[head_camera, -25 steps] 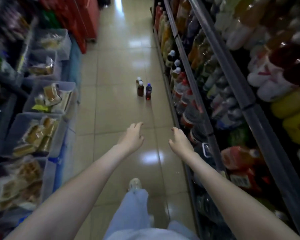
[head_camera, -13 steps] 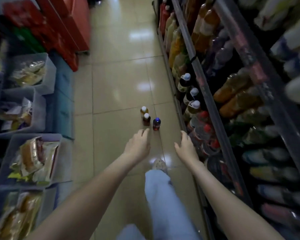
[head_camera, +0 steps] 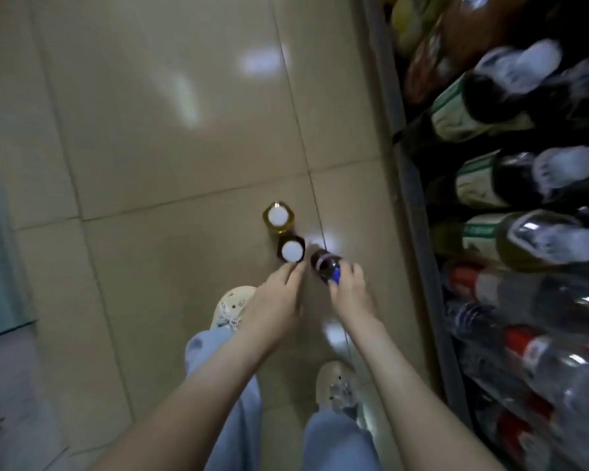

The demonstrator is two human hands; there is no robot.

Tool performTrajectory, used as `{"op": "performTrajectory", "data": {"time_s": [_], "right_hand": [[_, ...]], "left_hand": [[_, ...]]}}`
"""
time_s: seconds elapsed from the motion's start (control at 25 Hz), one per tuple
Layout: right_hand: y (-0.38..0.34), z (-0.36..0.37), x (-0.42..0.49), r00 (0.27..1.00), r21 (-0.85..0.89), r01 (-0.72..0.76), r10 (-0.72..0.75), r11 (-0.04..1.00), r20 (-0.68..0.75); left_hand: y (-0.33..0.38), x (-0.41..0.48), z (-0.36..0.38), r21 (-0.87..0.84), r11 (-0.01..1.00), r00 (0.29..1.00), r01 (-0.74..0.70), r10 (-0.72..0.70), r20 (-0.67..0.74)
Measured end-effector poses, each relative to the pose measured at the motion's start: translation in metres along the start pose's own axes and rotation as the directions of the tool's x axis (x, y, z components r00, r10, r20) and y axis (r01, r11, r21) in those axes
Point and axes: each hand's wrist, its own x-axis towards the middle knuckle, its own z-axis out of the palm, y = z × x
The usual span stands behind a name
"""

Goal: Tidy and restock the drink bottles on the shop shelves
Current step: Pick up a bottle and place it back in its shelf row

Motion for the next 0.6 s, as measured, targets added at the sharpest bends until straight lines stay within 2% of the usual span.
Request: {"op": "performTrajectory", "data": {"time_s": [0.12,0.2,0.28,0.4,0.52,0.6], "right_hand": [[0.002,0.017,0.007,0.996,-0.016,0.052,-0.053,0.999,-0.074],[-0.001,-0.005,-0.015,0.994,0.076,0.038,-0.03,0.996,-0.105],[-0.007,-0.048,-0.058,0.987,0.208,0.005,0.028,0.978,-0.158],[-0.03,-0.146,-0.165,0.969,0.371,0.048,0.048,0.927,-0.244],[-0.048,-0.241,-0.271,0.946,0.466,0.095,0.065,0.88,-0.316],[-0.05,-0.29,-0.336,0.891,0.534,0.134,0.134,0.835,-0.433]], "left_hand": [[-0.017,0.009,0.009,0.019,0.999,0.998,-0.033,0.032,0.047],[-0.009,0.001,-0.006,0.046,0.998,0.996,-0.049,0.045,0.078],[0.008,-0.013,-0.037,0.134,0.974,0.974,-0.185,0.163,0.16],[0.053,-0.037,-0.111,0.248,0.858,0.872,-0.45,0.363,0.329],[0.132,-0.078,-0.181,0.148,0.784,0.736,-0.602,0.474,0.483],[0.19,-0.126,-0.212,0.087,0.761,0.698,-0.643,0.536,0.475]]}}
